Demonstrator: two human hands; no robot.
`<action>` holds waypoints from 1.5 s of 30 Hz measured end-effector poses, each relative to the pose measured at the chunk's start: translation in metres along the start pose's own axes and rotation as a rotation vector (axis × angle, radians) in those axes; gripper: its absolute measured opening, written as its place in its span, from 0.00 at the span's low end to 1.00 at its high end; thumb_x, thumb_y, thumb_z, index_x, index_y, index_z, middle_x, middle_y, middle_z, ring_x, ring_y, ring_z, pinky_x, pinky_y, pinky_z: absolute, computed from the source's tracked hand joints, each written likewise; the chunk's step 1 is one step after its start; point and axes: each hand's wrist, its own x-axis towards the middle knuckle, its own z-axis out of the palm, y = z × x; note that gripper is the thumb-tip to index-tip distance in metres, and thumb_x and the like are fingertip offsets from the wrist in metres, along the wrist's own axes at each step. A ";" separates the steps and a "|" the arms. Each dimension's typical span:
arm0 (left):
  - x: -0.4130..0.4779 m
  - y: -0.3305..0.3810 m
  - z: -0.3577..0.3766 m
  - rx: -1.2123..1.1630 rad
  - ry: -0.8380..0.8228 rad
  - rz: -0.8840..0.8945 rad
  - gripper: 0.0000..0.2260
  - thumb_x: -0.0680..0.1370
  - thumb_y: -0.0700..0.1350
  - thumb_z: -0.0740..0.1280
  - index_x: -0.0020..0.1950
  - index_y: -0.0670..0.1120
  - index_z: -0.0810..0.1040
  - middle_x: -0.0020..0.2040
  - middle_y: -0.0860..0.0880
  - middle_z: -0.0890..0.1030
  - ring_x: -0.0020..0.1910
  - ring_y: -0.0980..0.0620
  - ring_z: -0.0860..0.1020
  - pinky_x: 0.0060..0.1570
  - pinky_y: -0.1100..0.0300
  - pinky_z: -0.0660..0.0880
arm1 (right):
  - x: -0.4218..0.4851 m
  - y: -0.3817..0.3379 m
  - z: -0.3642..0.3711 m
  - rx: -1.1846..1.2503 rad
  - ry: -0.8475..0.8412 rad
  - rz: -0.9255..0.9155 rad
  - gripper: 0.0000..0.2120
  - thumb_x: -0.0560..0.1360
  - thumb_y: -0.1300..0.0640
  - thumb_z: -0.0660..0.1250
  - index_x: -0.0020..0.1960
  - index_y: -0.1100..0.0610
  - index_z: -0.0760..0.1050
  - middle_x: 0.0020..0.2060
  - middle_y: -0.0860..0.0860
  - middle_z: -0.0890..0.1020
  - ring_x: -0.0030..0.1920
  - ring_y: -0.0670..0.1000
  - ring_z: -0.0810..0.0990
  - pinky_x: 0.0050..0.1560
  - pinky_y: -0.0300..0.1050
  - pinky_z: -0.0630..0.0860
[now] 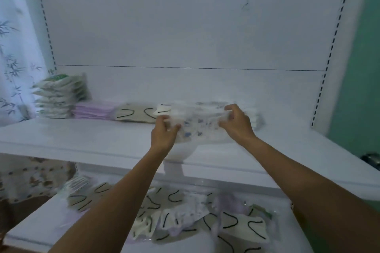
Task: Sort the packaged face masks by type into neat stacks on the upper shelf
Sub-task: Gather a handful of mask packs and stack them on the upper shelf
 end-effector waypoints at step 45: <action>0.095 0.012 0.213 0.255 0.088 0.438 0.25 0.69 0.35 0.70 0.65 0.40 0.70 0.68 0.42 0.67 0.67 0.44 0.65 0.61 0.66 0.58 | 0.119 0.129 -0.056 -0.270 0.275 -0.228 0.34 0.68 0.70 0.63 0.73 0.62 0.59 0.71 0.57 0.59 0.70 0.56 0.62 0.67 0.53 0.67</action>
